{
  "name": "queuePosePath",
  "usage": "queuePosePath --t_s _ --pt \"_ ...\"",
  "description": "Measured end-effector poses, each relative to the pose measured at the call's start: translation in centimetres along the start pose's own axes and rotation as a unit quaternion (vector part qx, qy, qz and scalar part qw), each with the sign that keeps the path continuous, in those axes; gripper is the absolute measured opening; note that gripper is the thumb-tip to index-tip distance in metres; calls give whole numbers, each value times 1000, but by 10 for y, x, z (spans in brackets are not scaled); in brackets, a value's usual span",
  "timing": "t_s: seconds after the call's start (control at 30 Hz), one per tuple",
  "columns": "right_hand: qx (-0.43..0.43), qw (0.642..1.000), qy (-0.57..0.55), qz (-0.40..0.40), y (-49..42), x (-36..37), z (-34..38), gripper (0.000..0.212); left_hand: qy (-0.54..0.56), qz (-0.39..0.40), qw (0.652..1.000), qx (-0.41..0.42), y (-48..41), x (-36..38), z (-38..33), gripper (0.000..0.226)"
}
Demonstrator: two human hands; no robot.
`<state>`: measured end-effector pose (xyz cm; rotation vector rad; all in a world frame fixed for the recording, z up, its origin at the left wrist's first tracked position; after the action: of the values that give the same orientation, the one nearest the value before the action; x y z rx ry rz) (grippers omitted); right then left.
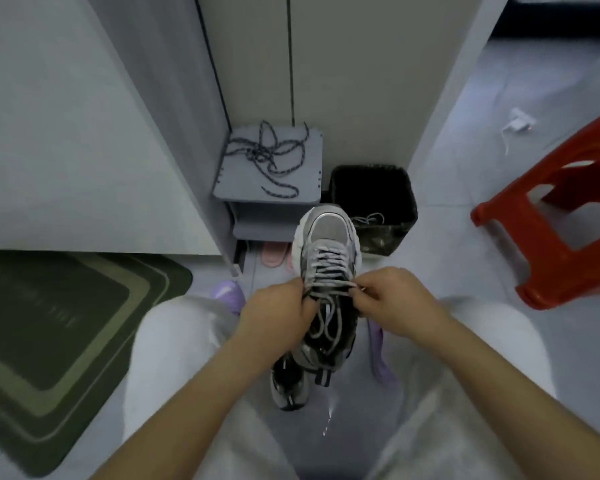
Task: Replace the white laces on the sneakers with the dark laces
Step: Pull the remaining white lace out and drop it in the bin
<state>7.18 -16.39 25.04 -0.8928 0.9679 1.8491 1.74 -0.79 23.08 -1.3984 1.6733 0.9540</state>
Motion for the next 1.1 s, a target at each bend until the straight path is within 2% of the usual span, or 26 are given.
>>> queuePosePath --t_s 0.13,0.33,0.47,0.6,0.8,0.97,1.1 --pt "-18 999 -26 -19 30 -13 11 27 28 -29 999 27 28 -23 -16 28" --pt "-12 999 -17 -34 38 -3 9 26 36 -15 999 9 38 -13 -22 24" --pt "-13 997 -71 -40 38 6 7 29 15 -44 999 -6 45 -12 -20 27" --pt "-9 998 -58 -37 38 18 15 26 -37 -46 998 -21 56 -14 -9 32" --pt "-15 996 -62 -59 47 20 21 28 71 -47 996 -17 67 -9 0 25" --pt "19 991 -108 -72 51 16 10 25 84 -43 995 23 56 -6 -4 24" --pt "41 984 -164 -52 52 17 3 20 106 -41 993 41 53 0 -6 44"
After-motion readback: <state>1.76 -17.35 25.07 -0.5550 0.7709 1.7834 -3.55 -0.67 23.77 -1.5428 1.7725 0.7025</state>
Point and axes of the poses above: each hand's wrist, its own y-axis away from the middle knuckle, its own x-axis out of the palm, z = x × y, the point moved 5 cm from there along -y, towards the middle knuckle, and after that the axes turned 13 degrees about x, right-handed, at the moved point
